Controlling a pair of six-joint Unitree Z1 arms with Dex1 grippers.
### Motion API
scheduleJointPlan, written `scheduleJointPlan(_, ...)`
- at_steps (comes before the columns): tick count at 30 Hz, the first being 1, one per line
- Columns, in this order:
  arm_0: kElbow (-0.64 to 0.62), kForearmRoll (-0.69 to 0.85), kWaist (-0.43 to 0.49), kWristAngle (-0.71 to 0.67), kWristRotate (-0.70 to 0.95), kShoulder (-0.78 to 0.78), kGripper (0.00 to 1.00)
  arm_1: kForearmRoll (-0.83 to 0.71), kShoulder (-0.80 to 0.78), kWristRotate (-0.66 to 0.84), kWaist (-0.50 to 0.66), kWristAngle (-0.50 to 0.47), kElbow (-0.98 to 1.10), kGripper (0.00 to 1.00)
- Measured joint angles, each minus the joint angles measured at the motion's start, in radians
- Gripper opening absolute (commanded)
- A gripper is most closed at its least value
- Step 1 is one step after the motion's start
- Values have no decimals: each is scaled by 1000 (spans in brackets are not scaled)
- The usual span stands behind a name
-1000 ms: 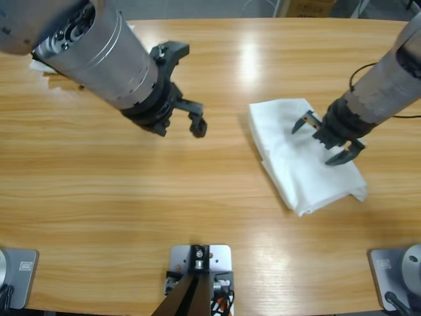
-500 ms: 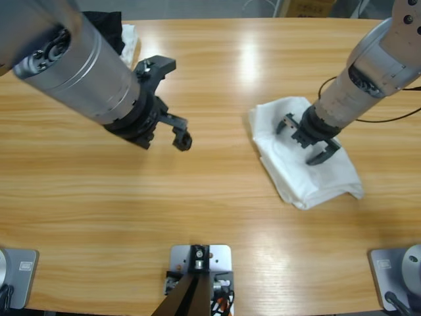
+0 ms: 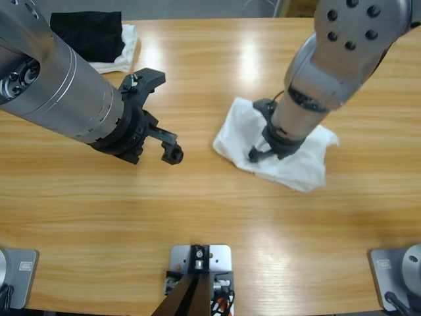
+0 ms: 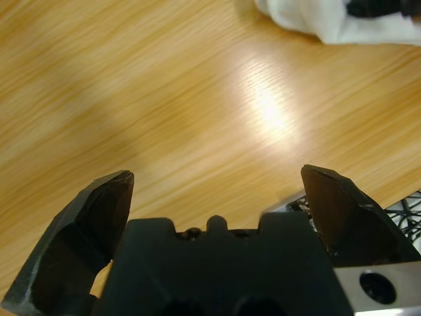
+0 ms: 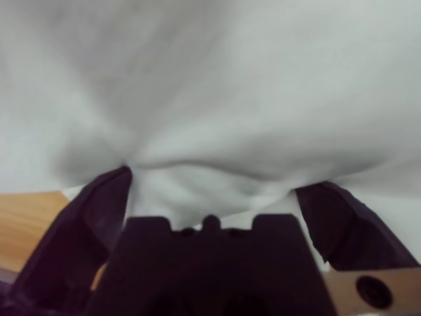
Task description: Fold clothes
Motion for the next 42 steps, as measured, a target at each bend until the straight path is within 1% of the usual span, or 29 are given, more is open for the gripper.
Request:
scheduleJointPlan(3, 11, -1, 0, 0, 0, 0, 1000, 4, -24, -230, 8, -10, 32, 1000)
scheduleJointPlan(4, 14, -1, 0, 0, 0, 0, 1000, 12, -34, -281, 15, -10, 44, 1000)
scheduleJointPlan(8, 23, -1, -2, 0, 0, -1, 1000, 47, -66, -390, 47, -10, 82, 1000)
scheduleJointPlan(11, 24, -2, -2, 0, 0, -1, 1000, 112, -130, -446, 72, -12, 86, 997)
scheduleJointPlan(12, 24, -5, -2, 0, 0, -1, 1000, 140, -166, -459, 79, -18, 82, 933)
scheduleJointPlan(13, 24, -8, -2, 0, -1, -1, 1000, 168, -212, -466, 84, -33, 75, 739)
scheduleJointPlan(14, 26, -12, -2, 0, -2, -1, 986, 188, -258, -465, 86, -48, 71, 622)
scheduleJointPlan(15, 28, -19, -2, 0, -3, -1, 920, 195, -307, -440, 82, -68, 68, 546)
scheduleJointPlan(16, 28, -31, -3, 0, -3, -1, 771, 190, -361, -379, 63, -86, 65, 306)
scheduleJointPlan(17, 28, -49, -4, 0, -3, -1, 616, 169, -416, -276, 31, -92, 63, 35)
scheduleJointPlan(18, 28, -71, -6, 0, -3, -1, 490, 141, -472, -131, -14, -92, 63, 0)
scheduleJointPlan(19, 25, -93, -9, 0, -3, -1, 379, 106, -511, -2, -53, -81, 70, 0)
scheduleJointPlan(21, -2, -120, -13, -7, -3, 2, 13, 0, -570, 183, -105, -34, 136, 0)
scheduleJointPlan(23, -58, -128, -15, -27, -3, 15, 0, -110, -598, 287, -132, 6, 235, 0)
scheduleJointPlan(25, -124, -130, -16, -83, -14, 43, 0, -185, -606, 327, -172, 78, 321, 0)
scheduleJointPlan(30, -268, -131, -39, -204, -15, 179, 0, -386, -577, 339, -321, 283, 477, 0)
scheduleJointPlan(33, -305, -131, -51, -220, -26, 249, 0, -535, -518, 328, -425, 400, 542, 0)
scheduleJointPlan(35, -310, -130, -57, -223, -41, 276, 0, -603, -470, 309, -486, 467, 558, 0)
scheduleJointPlan(36, -310, -130, -59, -224, -52, 284, 0, -621, -449, 301, -511, 492, 560, 0)
scheduleJointPlan(38, -311, -130, -65, -227, -68, 293, 0, -638, -415, 290, -538, 513, 560, 0)
scheduleJointPlan(42, -312, -130, -94, -231, -95, 319, 0, -647, -384, 282, -552, 521, 560, 0)
